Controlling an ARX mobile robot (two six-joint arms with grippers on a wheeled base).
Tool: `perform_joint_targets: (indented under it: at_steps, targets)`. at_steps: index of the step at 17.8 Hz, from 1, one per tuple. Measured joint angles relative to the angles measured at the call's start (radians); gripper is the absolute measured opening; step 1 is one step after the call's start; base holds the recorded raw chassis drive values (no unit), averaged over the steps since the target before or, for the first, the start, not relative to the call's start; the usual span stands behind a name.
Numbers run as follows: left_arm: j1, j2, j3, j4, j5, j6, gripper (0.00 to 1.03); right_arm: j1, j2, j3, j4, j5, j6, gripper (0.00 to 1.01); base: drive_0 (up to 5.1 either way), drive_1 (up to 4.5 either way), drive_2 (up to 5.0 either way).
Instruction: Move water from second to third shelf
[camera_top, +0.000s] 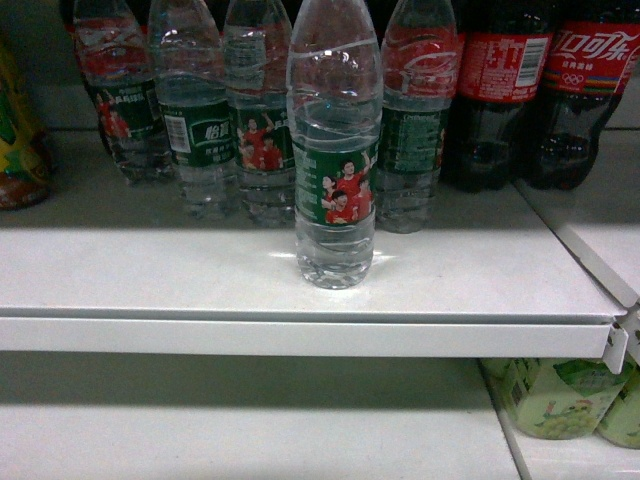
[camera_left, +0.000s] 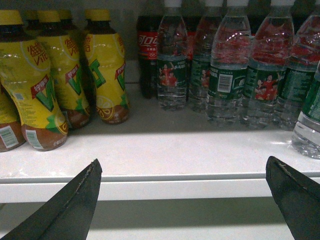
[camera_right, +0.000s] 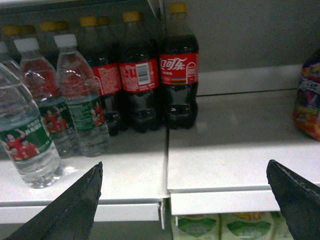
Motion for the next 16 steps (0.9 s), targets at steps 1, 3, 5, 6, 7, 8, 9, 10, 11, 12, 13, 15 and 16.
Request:
perform_joint_targets:
  at_steps: [1, 3, 5, 6, 7, 8, 9, 10, 11, 12, 13, 15, 16]
  targets:
    - [0.0, 0.0, 0.0, 0.0, 0.0, 0.0, 0.98, 0.01, 0.137, 0.03, 0.112, -0.026, 0.029, 0.98, 0.0, 0.0, 0.0]
    - [0.0, 0.0, 0.0, 0.0, 0.0, 0.0, 0.98, 0.085, 0.34, 0.085, 0.292, -0.048, 0.043, 0.98, 0.0, 0.0, 0.0]
    - [0.0, 0.0, 0.0, 0.0, 0.0, 0.0, 0.98, 0.204, 0.567, 0.134, 0.457, -0.029, 0.044, 0.98, 0.0, 0.0, 0.0]
    - [0.0, 0.0, 0.0, 0.0, 0.0, 0.0, 0.98, 0.289, 0.681, 0.146, 0.52, -0.006, 0.044, 0.98, 0.0, 0.0, 0.0]
    - [0.0, 0.0, 0.0, 0.0, 0.0, 0.0, 0.98, 0.368, 0.773, 0.151, 0.578, 0.017, 0.037, 0.98, 0.0, 0.0, 0.0]
    - [0.0, 0.0, 0.0, 0.0, 0.0, 0.0, 0.98, 0.447, 0.88, 0.165, 0.65, 0.039, 0.03, 0.98, 0.0, 0.0, 0.0]
    - [0.0, 0.0, 0.0, 0.0, 0.0, 0.0, 0.98, 0.505, 0.986, 0.191, 0.716, 0.051, 0.028, 0.98, 0.0, 0.0, 0.0]
    - [0.0, 0.0, 0.0, 0.0, 0.0, 0.0, 0.98, 0.536, 1.074, 0.219, 0.768, 0.059, 0.028, 0.98, 0.0, 0.0, 0.0]
    - [0.0, 0.0, 0.0, 0.0, 0.0, 0.0, 0.98, 0.557, 1.164, 0.251, 0.811, 0.062, 0.029, 0.98, 0.0, 0.0, 0.0]
    - [0.0, 0.0, 0.0, 0.0, 0.0, 0.0, 0.98, 0.566, 1.229, 0.277, 0.833, 0.063, 0.029, 0.98, 0.0, 0.0, 0.0]
    - [0.0, 0.0, 0.0, 0.0, 0.0, 0.0, 0.98, 0.57, 1.292, 0.306, 0.845, 0.062, 0.029, 0.98, 0.0, 0.0, 0.0]
    - [0.0, 0.0, 0.0, 0.0, 0.0, 0.0, 0.98, 0.569, 1.39, 0.363, 0.874, 0.055, 0.029, 0.98, 0.0, 0.0, 0.0]
    - [0.0, 0.0, 0.0, 0.0, 0.0, 0.0, 0.98, 0.566, 1.431, 0.391, 0.872, 0.045, 0.029, 0.98, 0.0, 0.0, 0.0]
